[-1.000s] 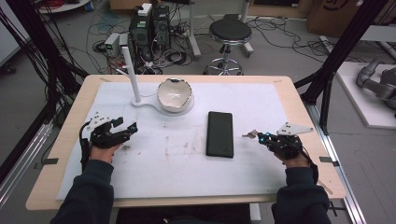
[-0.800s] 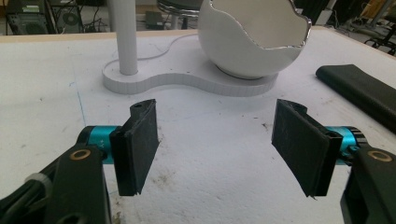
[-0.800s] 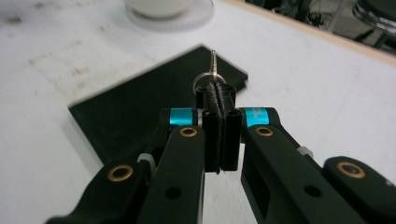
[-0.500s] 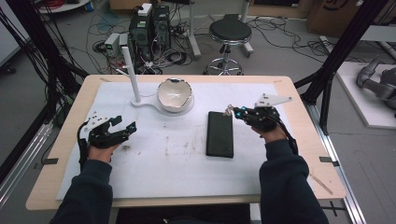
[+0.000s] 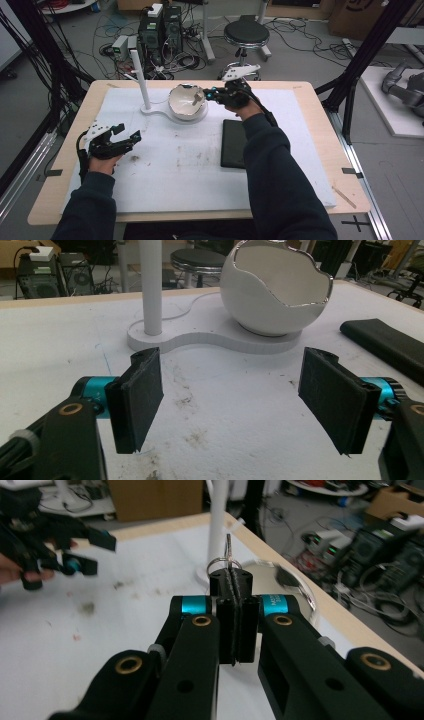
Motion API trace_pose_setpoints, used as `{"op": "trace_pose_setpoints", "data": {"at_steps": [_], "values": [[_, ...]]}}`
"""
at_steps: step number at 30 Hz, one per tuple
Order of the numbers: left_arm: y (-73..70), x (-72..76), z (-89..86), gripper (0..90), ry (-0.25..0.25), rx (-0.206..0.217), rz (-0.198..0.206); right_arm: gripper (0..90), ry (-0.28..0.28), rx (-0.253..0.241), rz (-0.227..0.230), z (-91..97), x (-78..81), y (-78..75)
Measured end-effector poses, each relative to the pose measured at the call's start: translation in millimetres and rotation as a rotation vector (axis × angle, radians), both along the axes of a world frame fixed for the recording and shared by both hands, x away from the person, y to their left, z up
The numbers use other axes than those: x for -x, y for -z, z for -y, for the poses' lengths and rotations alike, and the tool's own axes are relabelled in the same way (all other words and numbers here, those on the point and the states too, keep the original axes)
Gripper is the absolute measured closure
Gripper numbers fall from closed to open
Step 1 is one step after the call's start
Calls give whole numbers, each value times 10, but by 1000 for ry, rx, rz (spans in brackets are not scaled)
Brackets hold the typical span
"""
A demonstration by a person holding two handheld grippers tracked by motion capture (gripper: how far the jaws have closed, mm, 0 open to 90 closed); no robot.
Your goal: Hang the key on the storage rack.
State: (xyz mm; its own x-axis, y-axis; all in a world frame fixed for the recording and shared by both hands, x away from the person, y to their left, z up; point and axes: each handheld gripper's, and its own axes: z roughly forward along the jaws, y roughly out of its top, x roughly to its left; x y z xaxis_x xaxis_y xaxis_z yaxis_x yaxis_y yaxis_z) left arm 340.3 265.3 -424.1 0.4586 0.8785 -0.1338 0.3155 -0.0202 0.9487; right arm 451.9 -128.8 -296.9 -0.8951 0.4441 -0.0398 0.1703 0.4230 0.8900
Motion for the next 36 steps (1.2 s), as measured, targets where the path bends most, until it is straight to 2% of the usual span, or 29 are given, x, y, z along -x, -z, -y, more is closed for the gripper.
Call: {"op": "trace_pose_setpoints", "data": {"at_steps": [1, 2, 3, 4, 5, 7, 8, 9, 10, 11, 12, 13, 14, 19, 23, 24, 25, 26, 28, 30, 34, 36], "values": [[2, -2, -2, 257, -1, 3, -1, 900, 0, 0, 0, 0, 0, 0], [3, -2, -3, 257, 0, 4, -1, 900, -14, 5, 3, -74, -38, -14], [4, -4, -5, 262, 4, 0, -1, 900, -39, 6, 4, -248, -119, -43], [5, -4, -5, 262, 4, 0, -1, 900, -39, 6, 4, -248, -119, -43], [4, -4, -5, 264, 5, 0, -4, 900, -52, 16, 5, -380, -190, -69], [5, -4, -4, 268, 4, -2, -1, 900, -60, 17, 7, -451, -225, -84], [6, -5, -3, 268, 5, 2, -3, 900, -77, 20, 4, -587, -289, -122], [6, -6, -6, 268, 5, 3, -2, 900, -77, 20, 4, -587, -289, -122], [6, -6, -8, 269, 6, 5, -6, 900, -84, 21, 15, -650, -318, -138], [8, -7, -11, 268, 4, 5, -6, 900, -92, 23, 8, -764, -372, -178], [8, -7, -14, 268, 5, 5, -6, 900, -92, 23, 8, -764, -372, -178], [8, -6, -17, 269, 7, 5, -6, 900, -103, 20, 10, -864, -423, -217], [8, -6, -17, 269, 7, 5, -6, 900, -103, 20, 10, -864, -423, -217], [10, -5, -25, 269, 7, 2, -9, 900, -137, 11, 20, -1147, -552, -350], [14, -7, -15, 271, 11, 2, -15, 900, -167, -11, 28, -1339, -584, -428], [14, -7, -15, 272, 11, 2, -15, 900, -167, -11, 28, -1339, -584, -428], [15, -8, -13, 272, 11, 4, -16, 900, -186, -18, 22, -1443, -590, -451], [16, -9, -11, 272, 11, 4, -16, 900, -186, -18, 22, -1443, -590, -451], [17, -10, -10, 272, 11, 5, -18, 900, -206, -14, 20, -1609, -594, -458], [17, -10, -11, 272, 12, 4, -19, 900, -208, -8, 25, -1660, -600, -450], [18, -12, -16, 273, 15, 5, -20, 900, -183, 28, 11, -1847, -664, -363], [17, -11, -18, 273, 14, 7, -21, 900, -173, 34, 8, -1867, -676, -347]]}}
